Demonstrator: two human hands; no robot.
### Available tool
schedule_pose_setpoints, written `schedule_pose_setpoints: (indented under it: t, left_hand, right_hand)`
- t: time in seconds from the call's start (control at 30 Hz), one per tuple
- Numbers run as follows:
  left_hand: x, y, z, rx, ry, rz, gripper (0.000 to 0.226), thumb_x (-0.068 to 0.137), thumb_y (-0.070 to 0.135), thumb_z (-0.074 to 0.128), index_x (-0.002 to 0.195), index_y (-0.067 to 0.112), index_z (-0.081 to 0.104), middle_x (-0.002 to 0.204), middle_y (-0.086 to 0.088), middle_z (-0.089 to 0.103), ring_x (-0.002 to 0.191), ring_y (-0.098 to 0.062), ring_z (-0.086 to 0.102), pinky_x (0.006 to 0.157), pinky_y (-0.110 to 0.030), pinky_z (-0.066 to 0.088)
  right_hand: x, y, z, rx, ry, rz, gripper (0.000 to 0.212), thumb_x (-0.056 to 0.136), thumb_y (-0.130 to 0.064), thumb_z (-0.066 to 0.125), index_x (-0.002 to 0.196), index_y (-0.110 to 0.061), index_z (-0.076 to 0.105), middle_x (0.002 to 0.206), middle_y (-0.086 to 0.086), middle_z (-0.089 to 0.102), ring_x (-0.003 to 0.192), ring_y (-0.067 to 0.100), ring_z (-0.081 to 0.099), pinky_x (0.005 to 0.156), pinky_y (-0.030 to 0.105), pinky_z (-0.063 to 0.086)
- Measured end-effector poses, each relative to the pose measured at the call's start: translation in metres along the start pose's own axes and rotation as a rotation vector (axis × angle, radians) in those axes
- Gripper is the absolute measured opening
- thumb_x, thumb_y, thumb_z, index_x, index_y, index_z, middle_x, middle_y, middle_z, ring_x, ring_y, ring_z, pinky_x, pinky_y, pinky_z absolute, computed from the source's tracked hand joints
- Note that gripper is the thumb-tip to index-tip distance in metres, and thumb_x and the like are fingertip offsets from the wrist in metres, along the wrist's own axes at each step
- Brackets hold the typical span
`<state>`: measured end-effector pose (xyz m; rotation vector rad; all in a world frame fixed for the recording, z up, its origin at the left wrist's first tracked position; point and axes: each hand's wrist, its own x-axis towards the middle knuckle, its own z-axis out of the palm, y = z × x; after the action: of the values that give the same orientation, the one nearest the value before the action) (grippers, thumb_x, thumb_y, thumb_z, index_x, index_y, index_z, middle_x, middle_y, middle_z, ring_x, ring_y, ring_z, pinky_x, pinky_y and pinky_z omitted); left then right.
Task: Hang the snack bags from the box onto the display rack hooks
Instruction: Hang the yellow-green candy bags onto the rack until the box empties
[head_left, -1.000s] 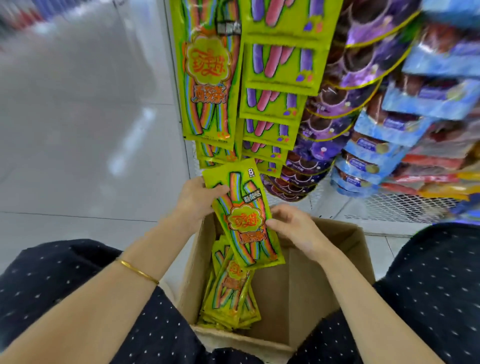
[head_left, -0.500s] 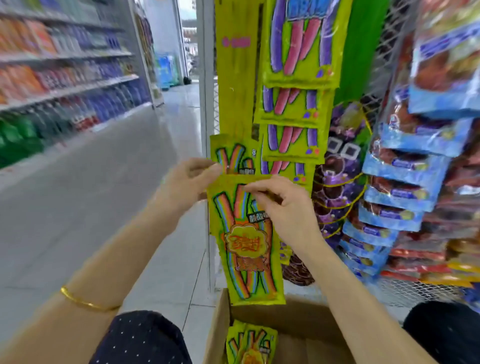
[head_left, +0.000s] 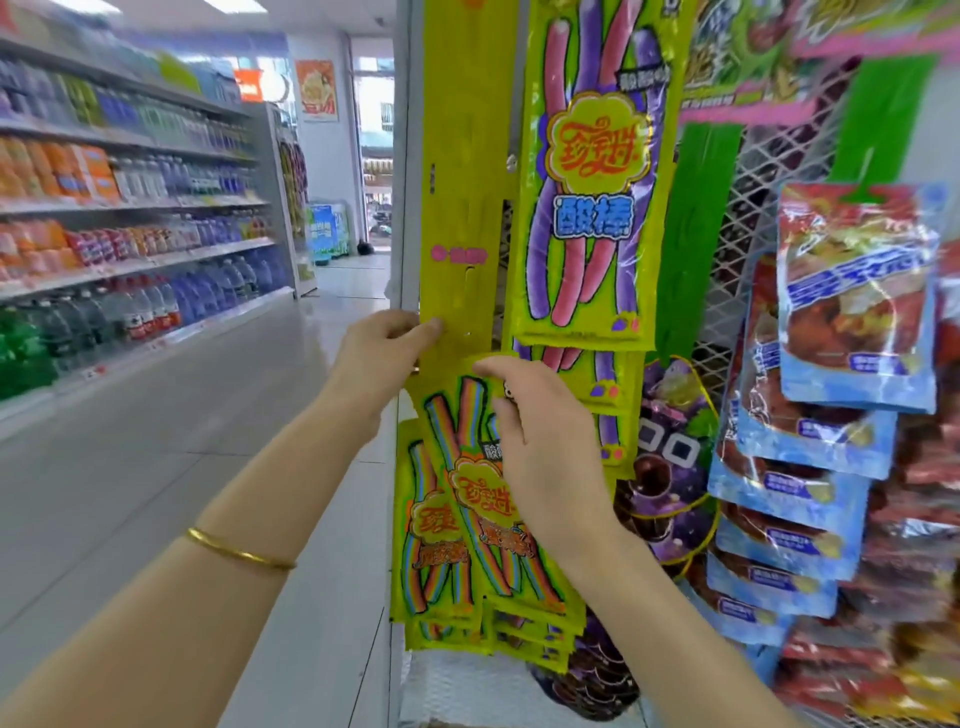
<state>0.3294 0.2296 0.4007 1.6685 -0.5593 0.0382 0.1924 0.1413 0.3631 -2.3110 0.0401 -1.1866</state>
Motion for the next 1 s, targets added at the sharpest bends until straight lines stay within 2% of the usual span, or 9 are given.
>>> schedule_pose_setpoints:
  t: [0.13, 0.23, 0.33, 0.4, 0.5, 0.7, 0.8, 0.9, 1.0]
  left_hand:
    - [-0.010, 0.008, -0.004, -0.305, -0.095, -0.211, 0.014, 0.088, 0.024, 0.061, 0.097, 0.013, 0.062, 0.090, -0.008, 0.066, 0.075, -0.017, 0.062, 0.071, -0.032, 0.053]
    - [-0.017, 0.008, -0.008, -0.401, -0.193, -0.250, 0.033, 0.088, 0.036, 0.057, 0.110, 0.013, 0.063, 0.106, -0.008, 0.070, 0.090, -0.024, 0.066, 0.083, -0.038, 0.052]
    - [-0.022, 0.006, -0.011, -0.360, -0.232, -0.190, 0.051, 0.079, 0.042, 0.067, 0.116, 0.008, 0.062, 0.108, -0.011, 0.070, 0.097, -0.027, 0.067, 0.092, -0.046, 0.051]
    - [-0.024, 0.004, -0.011, -0.314, -0.181, -0.150, 0.046, 0.080, 0.034, 0.067, 0.112, 0.002, 0.062, 0.103, -0.015, 0.071, 0.089, -0.027, 0.067, 0.090, -0.048, 0.052]
    - [-0.025, 0.002, -0.011, -0.258, -0.154, -0.124, 0.037, 0.087, 0.031, 0.062, 0.108, 0.001, 0.064, 0.097, -0.014, 0.072, 0.082, -0.025, 0.068, 0.084, -0.042, 0.055]
    - [-0.022, 0.003, -0.011, -0.209, -0.122, -0.088, 0.026, 0.088, 0.034, 0.061, 0.090, 0.009, 0.067, 0.085, -0.010, 0.073, 0.069, -0.019, 0.068, 0.078, -0.038, 0.053]
    - [-0.022, 0.004, -0.011, -0.215, -0.123, -0.093, 0.026, 0.088, 0.035, 0.061, 0.089, 0.009, 0.068, 0.086, -0.010, 0.074, 0.069, -0.019, 0.069, 0.079, -0.038, 0.054]
    - [-0.021, 0.005, -0.012, -0.242, -0.138, -0.115, 0.025, 0.088, 0.033, 0.061, 0.092, 0.009, 0.068, 0.087, -0.009, 0.074, 0.070, -0.018, 0.070, 0.077, -0.036, 0.055]
    - [-0.021, 0.005, -0.013, -0.285, -0.162, -0.143, 0.024, 0.088, 0.030, 0.061, 0.094, 0.008, 0.066, 0.087, -0.010, 0.073, 0.069, -0.017, 0.069, 0.071, -0.033, 0.056]
  right_hand:
    - [0.011, -0.003, 0.011, -0.028, 0.048, 0.027, 0.045, 0.091, 0.004, 0.046, 0.131, -0.016, 0.050, 0.125, 0.003, 0.056, 0.116, 0.016, 0.050, 0.094, 0.021, 0.036]
    - [0.016, -0.006, 0.015, -0.003, 0.027, 0.059, 0.046, 0.092, 0.004, 0.045, 0.134, -0.015, 0.047, 0.130, 0.002, 0.052, 0.119, 0.014, 0.046, 0.093, 0.015, 0.032]
    - [0.018, -0.009, 0.018, -0.019, 0.014, 0.075, 0.048, 0.092, 0.005, 0.045, 0.136, -0.014, 0.044, 0.132, 0.003, 0.050, 0.120, 0.015, 0.046, 0.093, 0.016, 0.031]
    - [0.019, -0.010, 0.020, -0.048, 0.021, 0.077, 0.050, 0.091, 0.006, 0.046, 0.136, -0.015, 0.044, 0.130, 0.003, 0.050, 0.118, 0.017, 0.048, 0.093, 0.020, 0.035]
    - [0.019, -0.010, 0.020, -0.063, 0.031, 0.080, 0.052, 0.091, 0.007, 0.045, 0.137, -0.017, 0.043, 0.128, 0.002, 0.048, 0.114, 0.018, 0.049, 0.091, 0.025, 0.039]
    - [0.020, -0.012, 0.025, -0.093, 0.072, 0.057, 0.053, 0.091, 0.008, 0.044, 0.138, -0.015, 0.043, 0.125, 0.004, 0.047, 0.109, 0.020, 0.052, 0.088, 0.027, 0.043]
    - [0.019, -0.013, 0.026, -0.127, 0.080, 0.046, 0.053, 0.091, 0.007, 0.044, 0.140, -0.014, 0.041, 0.123, 0.004, 0.046, 0.104, 0.020, 0.053, 0.083, 0.027, 0.045]
    - [0.020, -0.013, 0.027, -0.178, 0.076, 0.034, 0.055, 0.089, 0.009, 0.046, 0.140, -0.013, 0.041, 0.115, 0.006, 0.047, 0.090, 0.021, 0.056, 0.071, 0.029, 0.049]
    - [0.021, -0.013, 0.026, -0.190, 0.055, 0.056, 0.055, 0.090, 0.007, 0.046, 0.141, -0.016, 0.040, 0.115, 0.005, 0.046, 0.087, 0.021, 0.056, 0.070, 0.030, 0.050]
